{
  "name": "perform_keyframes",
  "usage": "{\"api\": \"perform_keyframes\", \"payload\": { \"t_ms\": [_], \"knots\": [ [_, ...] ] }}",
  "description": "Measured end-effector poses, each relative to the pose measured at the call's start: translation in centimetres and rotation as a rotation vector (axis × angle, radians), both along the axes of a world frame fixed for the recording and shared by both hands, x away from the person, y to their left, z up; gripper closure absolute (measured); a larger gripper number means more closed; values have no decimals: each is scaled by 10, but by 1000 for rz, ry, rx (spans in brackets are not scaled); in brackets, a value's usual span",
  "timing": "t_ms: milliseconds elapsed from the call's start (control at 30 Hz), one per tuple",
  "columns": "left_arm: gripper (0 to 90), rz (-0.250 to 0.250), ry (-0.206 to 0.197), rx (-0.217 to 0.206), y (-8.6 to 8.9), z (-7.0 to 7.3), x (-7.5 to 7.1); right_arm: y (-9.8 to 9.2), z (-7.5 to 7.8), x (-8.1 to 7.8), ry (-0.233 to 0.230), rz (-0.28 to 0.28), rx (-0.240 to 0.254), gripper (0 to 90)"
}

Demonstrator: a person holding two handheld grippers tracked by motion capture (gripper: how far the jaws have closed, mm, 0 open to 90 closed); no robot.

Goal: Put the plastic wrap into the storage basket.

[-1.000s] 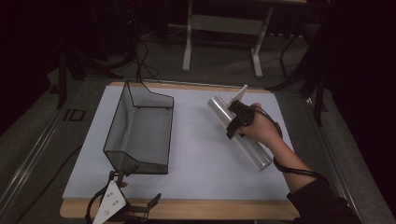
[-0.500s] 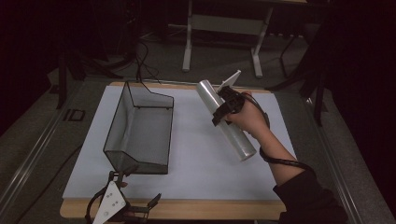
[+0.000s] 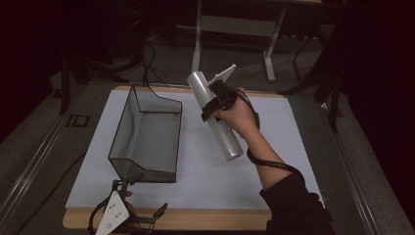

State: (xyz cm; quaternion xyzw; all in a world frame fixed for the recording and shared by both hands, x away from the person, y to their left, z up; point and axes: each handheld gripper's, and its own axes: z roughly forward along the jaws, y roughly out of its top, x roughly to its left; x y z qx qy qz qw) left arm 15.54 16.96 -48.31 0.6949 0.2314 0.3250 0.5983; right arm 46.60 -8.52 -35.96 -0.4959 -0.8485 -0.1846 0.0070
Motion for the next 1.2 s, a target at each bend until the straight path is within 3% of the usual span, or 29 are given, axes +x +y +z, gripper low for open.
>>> {"api": "perform_keyframes", "payload": {
  "t_ms": [100,133,433,500,600,633,867,900,1100,1200],
  "knots": [
    [1,-1,3,10,-1,-1,0,8,3,1,-13,-7,11,322],
    [1,-3,-2,19,-1,-1,-1,17,7,3,-26,-19,40,322],
    [1,3,-14,26,0,1,-2,40,11,6,-84,-65,122,322],
    [1,9,-18,18,2,2,-2,48,8,7,-115,-93,182,322],
    [1,8,-15,18,2,2,-2,53,6,7,-117,-106,214,322],
    [1,8,-17,21,2,2,-3,58,2,8,-114,-120,258,322],
    [1,4,-22,27,1,2,-4,77,-12,7,-112,-165,341,322],
    [1,6,-22,26,2,2,-4,82,-19,6,-117,-177,386,322],
    [1,3,-23,30,2,2,-4,96,-35,2,-111,-208,458,321],
    [2,0,-22,33,2,2,-4,100,-40,1,-118,-212,466,321]
  ]
}}
